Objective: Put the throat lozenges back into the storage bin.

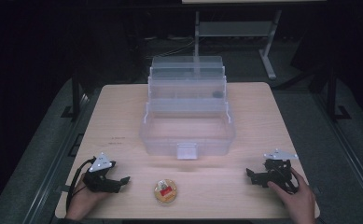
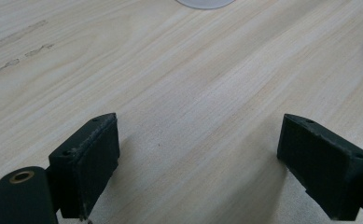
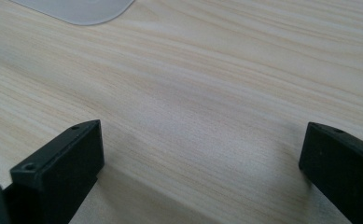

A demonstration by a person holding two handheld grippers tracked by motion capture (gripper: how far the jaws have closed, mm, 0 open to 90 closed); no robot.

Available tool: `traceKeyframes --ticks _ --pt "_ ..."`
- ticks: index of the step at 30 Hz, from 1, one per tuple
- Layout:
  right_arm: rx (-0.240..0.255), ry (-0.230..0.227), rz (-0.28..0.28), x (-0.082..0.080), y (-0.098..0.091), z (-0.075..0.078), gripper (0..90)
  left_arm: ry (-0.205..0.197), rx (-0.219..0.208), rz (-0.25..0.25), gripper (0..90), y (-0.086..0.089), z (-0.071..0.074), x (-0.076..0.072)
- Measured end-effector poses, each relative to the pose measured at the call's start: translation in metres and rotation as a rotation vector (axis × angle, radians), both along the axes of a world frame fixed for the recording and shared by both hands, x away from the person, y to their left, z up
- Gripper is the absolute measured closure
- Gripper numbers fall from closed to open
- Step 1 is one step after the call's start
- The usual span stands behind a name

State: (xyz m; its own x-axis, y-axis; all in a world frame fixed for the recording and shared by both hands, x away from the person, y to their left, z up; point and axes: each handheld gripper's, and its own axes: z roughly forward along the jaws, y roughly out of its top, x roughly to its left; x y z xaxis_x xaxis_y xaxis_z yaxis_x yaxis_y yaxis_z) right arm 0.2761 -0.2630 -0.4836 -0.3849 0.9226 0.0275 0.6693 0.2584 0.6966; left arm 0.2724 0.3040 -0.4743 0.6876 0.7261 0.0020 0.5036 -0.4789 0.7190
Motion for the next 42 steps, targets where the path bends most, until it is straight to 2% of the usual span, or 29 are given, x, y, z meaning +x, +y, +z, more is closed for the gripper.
traceKeyframes --ticks 16,19,23,42 --pt "0.0 0.0 0.0 0.0 0.0 0.0 0.0 0.008 0.009 -0.011 13.0 0.002 0.005 0.0" --pt "0.0 0.0 0.0 0.0 0.0 0.0 0.0 0.028 0.015 -0.014 13.2 0.001 0.007 -0.001" --pt "-0.001 0.0 0.0 0.0 0.0 0.0 0.0 0.041 0.0 -0.017 13.2 -0.002 0.009 -0.001" --pt "-0.001 0.0 0.001 0.0 0.0 0.0 0.0 0.072 0.012 -0.093 13.4 -0.021 0.025 -0.004"
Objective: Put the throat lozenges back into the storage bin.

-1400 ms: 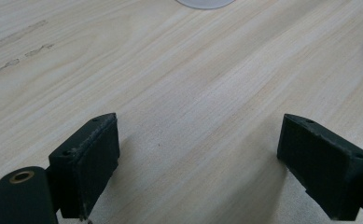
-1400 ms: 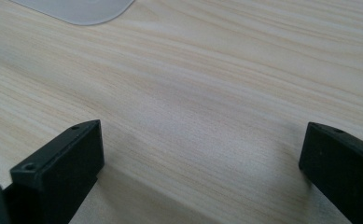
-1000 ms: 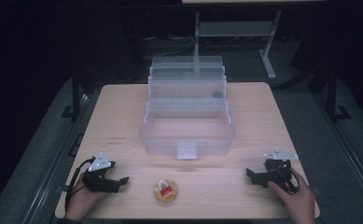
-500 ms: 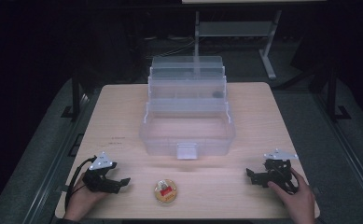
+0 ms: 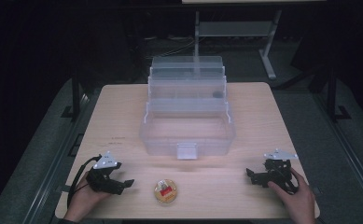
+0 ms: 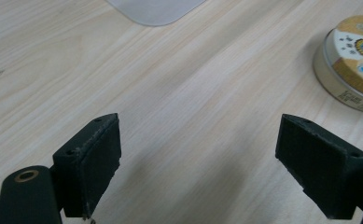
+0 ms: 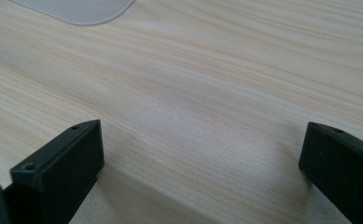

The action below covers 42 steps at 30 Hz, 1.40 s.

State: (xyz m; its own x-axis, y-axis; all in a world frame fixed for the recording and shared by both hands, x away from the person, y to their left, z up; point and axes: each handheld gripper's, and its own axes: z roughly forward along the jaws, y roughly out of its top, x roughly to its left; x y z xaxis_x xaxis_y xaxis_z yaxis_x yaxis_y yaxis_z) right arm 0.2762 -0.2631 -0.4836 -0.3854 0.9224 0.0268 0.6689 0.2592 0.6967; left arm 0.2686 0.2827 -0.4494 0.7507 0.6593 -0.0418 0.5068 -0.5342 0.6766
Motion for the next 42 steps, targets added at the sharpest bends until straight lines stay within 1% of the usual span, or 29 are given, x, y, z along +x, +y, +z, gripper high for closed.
traceKeyframes --ticks 14,24,31,35,36,42 --pt "0.0 0.0 0.0 0.0 0.0 0.0 0.0 0.013 0.01 -0.044 13.7 -0.012 0.005 -0.001" --pt "0.0 0.0 0.0 0.0 0.0 0.0 0.0 0.019 0.011 -0.064 13.9 -0.021 0.009 0.0" --pt "0.0 0.0 0.0 0.0 0.0 0.0 0.0 0.022 -0.006 -0.084 14.0 -0.027 0.013 0.0" --pt "0.0 0.0 -0.001 0.0 0.0 0.0 0.0 0.024 -0.011 -0.099 14.0 -0.033 0.015 0.0" --pt "0.0 0.0 0.0 0.0 0.0 0.0 0.0 0.024 -0.004 -0.105 14.0 -0.034 0.016 0.001" --pt "0.0 0.0 0.0 0.0 0.0 0.0 0.0 0.021 -0.006 -0.12 14.0 -0.04 0.018 0.001"
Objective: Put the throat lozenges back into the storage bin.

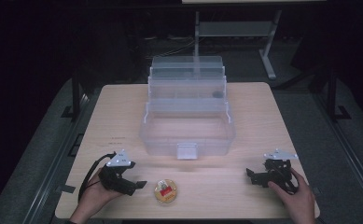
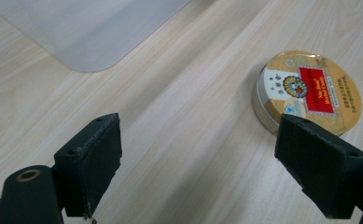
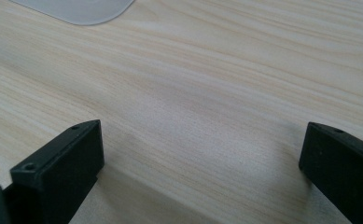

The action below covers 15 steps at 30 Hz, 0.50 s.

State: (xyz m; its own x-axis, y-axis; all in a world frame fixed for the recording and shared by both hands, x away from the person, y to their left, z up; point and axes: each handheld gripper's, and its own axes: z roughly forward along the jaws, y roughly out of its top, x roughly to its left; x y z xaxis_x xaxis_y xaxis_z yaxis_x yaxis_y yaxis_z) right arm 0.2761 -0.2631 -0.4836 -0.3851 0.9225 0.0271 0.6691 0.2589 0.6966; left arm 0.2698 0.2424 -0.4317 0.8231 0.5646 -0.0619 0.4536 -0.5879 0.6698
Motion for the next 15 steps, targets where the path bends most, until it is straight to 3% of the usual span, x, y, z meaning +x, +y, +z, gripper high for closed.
traceKeyframes --ticks 15 --pt "0.0 0.0 0.0 0.0 0.0 0.0 0.0 -0.003 0.001 -0.048 14.0 -0.019 0.005 0.003"
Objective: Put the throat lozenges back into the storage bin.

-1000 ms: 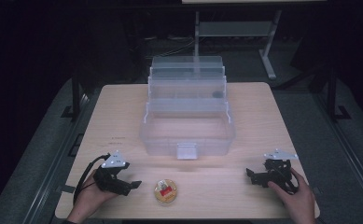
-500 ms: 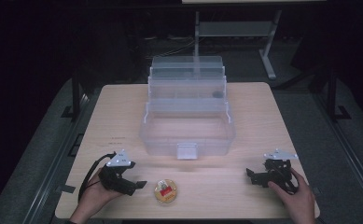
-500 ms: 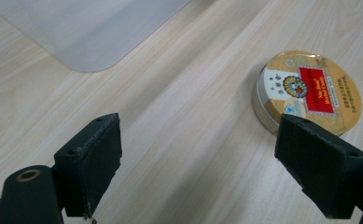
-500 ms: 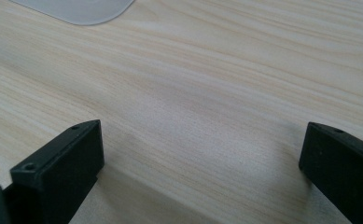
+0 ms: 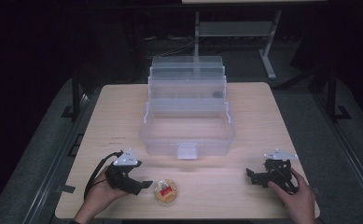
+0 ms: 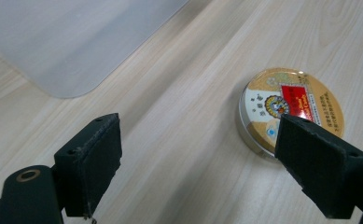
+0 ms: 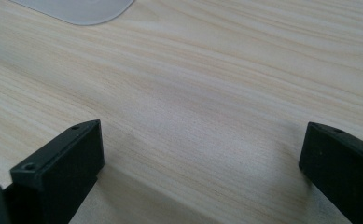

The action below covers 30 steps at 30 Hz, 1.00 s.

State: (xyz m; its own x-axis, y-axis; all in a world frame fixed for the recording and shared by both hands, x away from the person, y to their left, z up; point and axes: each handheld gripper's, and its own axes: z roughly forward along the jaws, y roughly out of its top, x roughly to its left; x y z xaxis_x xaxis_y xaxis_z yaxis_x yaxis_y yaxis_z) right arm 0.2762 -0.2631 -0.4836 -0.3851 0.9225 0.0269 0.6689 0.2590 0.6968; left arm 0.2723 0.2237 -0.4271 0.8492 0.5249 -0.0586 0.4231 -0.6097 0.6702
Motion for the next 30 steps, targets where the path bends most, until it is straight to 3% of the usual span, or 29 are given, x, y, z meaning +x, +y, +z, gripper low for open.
traceKeyframes --ticks 30 --pt "0.0 0.0 0.0 0.0 0.0 0.0 0.0 0.007 0.006 -0.096 14.0 -0.038 0.001 -0.001"
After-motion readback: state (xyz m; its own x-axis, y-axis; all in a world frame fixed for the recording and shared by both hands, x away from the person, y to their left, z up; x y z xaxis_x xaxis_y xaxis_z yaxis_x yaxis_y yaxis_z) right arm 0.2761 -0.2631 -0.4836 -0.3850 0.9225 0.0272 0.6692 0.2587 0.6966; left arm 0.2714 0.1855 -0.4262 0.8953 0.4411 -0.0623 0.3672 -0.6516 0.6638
